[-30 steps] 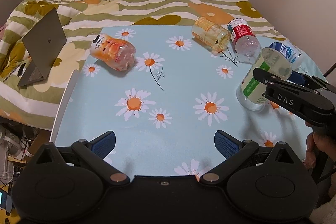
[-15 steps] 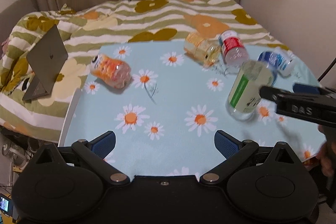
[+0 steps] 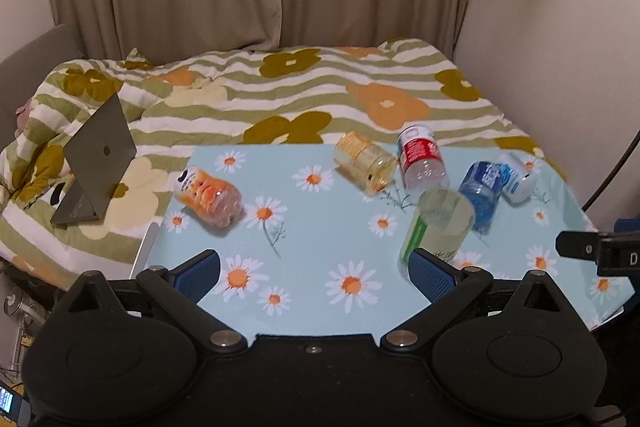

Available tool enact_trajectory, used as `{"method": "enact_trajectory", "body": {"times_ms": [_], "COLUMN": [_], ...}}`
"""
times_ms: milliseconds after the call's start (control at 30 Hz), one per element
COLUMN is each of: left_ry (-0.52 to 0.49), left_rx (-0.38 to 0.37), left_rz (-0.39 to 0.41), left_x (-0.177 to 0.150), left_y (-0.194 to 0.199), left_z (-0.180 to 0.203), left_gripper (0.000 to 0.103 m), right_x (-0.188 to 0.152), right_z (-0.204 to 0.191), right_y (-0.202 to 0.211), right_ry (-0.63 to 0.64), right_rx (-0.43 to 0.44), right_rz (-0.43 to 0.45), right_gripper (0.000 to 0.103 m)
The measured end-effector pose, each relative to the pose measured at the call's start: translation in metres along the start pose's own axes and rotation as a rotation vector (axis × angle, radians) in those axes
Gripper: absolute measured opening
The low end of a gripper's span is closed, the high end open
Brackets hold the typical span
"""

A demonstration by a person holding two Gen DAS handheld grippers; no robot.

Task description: Flip cup upright

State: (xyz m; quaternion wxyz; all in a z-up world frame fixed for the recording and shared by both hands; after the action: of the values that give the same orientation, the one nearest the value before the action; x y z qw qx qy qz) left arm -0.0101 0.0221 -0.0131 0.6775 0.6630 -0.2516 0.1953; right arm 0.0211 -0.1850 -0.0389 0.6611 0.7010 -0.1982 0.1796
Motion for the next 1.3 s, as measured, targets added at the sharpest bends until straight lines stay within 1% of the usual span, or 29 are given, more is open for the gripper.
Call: {"method": "enact_trajectory", "body": {"times_ms": [100, 333, 533, 700, 1300], "left_ry": [-0.012, -0.038, -0.064, -0.043, -0.038], "left_rx": [0.001, 0.009, 0.054, 0.038, 0.033], "left_rz": [0.011, 0.02, 0.036, 0.036, 0.056], "left_x": [0.0, -0.003, -0.005, -0.005, -0.002], "left_y": [0.003, 0.004, 0.007, 0.009, 0.013], "left_z": [0.007, 0.021, 0.029, 0.027, 0.028], "left_gripper": [0.102, 0.102, 0.102, 0.102, 0.102], "right_x": [-0.003, -0.01, -0.011, -0.01, -0.008], "right_z": [0.005, 0.012, 0.014, 0.014, 0.013], "right_y": [-0.001, -0.003, 0.001, 0.003, 0.006], "right_ry": [0.001, -0.008, -0.01, 0.001, 0.008], "right_rx": [-0.02, -0.016, -0.014, -0.02, -0.025], "right_rz": [-0.016, -0.047, -0.044, -0.039, -0.032], "right_gripper": [0.103, 0.103, 0.103, 0.103, 0.103]}}
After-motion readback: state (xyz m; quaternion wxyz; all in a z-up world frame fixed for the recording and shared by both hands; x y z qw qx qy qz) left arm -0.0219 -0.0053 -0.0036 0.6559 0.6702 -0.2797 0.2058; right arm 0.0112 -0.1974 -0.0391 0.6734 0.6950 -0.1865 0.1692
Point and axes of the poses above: each gripper's, at about its wrist camera, not at the fingertips, and y roughly against the way its jaws point, z to its right, x to its top, the point moved 1 cm from there along -y, roughly the way its jaws point, and after that the axes turned 9 degrees about -z, right-handed, at the moved point
